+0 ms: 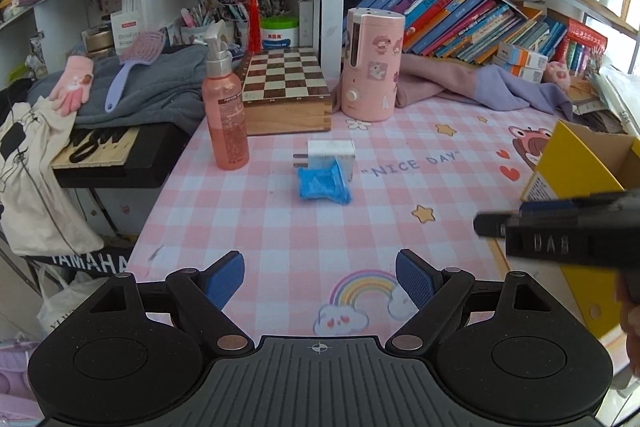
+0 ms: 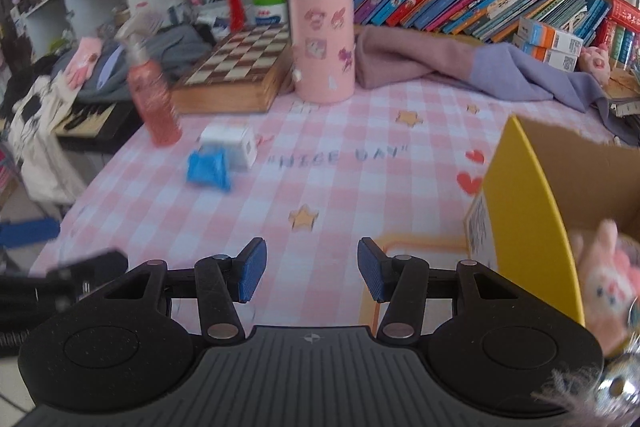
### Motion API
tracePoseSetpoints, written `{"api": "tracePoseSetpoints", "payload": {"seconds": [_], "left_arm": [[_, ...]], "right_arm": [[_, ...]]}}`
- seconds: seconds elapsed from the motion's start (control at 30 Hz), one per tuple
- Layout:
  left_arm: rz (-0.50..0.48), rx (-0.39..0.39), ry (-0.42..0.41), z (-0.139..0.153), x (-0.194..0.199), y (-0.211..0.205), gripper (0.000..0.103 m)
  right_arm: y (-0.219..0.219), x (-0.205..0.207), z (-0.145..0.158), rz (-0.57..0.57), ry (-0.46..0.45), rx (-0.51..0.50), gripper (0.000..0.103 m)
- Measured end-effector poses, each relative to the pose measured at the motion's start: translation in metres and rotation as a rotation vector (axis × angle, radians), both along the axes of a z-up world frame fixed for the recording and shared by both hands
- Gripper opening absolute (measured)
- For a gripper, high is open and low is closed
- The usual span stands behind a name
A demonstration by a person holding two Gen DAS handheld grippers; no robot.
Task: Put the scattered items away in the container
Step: 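Move both tools toward the blue plastic bag and white charger, then grasp the blue plastic bag with the left gripper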
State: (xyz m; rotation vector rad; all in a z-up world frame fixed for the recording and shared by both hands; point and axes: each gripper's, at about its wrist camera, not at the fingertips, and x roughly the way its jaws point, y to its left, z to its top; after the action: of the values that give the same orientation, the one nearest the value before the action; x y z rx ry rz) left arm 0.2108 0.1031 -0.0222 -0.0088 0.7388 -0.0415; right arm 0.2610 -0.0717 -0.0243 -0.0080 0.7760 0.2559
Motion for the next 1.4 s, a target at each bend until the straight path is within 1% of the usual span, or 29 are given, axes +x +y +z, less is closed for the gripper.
{"api": "tracePoseSetpoints", "payload": {"seconds": [0.2,0.47,0.63,0.73,0.8,0.87,0.9,1.0,1.07,1.13,1.17,1.2,1.27,1.4], "left_arm": [[0.012,-0.019,0.008,-0.012,0.03,0.0,0.085],[0.017,0.006,0.004,-0.037,0.074,-0.005,0.085],[0.019,-0.026,0.003,-0.05,0.097,-0.006,0.085],[0.024,-0.019,0.019,-0.058,0.107,-0.008,0.084],[0.043,-0.044,0.042,-0.063,0.113,-0.008,0.084],[0.083,-0.078,0.062,-0.067,0.117,-0.007,0.083],[0.101,-0.084,0.059,-0.069,0.118,-0.008,0.081],[0.113,-0.044,0.042,-0.071,0.119,-0.013,0.072],[0.106,-0.026,0.034,-0.07,0.119,-0.013,0.056],[0.107,-0.035,0.033,-0.069,0.118,-0.009,0.044],[0.111,-0.058,0.037,-0.068,0.117,-0.006,0.041],[0.116,-0.074,0.041,-0.067,0.115,-0.003,0.04],[0.122,-0.079,0.046,-0.065,0.11,0.001,0.037],[0.131,-0.09,0.056,-0.058,0.091,0.016,0.036]], "right_arm": [[0.005,0.034,0.009,-0.011,-0.031,0.012,0.049],[0.017,0.056,0.011,0.012,-0.036,0.019,0.05],[0.014,0.063,0.009,0.007,-0.023,0.013,0.05],[0.011,0.067,0.006,-0.002,-0.011,0.012,0.05],[0.01,0.069,0.006,-0.002,-0.008,0.01,0.05],[0.011,0.07,0.006,0.002,-0.014,0.004,0.05],[0.011,0.072,0.006,0.006,-0.015,0.002,0.05],[0.013,0.077,0.007,0.019,-0.017,-0.002,0.051],[0.016,0.08,0.007,0.029,-0.017,-0.003,0.051],[0.019,0.081,0.006,0.042,-0.018,-0.003,0.052],[0.02,0.082,0.006,0.049,-0.016,-0.002,0.052],[0.023,0.083,0.005,0.056,-0.013,0.0,0.052],[0.028,0.086,0.003,0.072,-0.003,0.002,0.053],[0.043,0.091,-0.003,0.114,0.011,0.005,0.055]]}}
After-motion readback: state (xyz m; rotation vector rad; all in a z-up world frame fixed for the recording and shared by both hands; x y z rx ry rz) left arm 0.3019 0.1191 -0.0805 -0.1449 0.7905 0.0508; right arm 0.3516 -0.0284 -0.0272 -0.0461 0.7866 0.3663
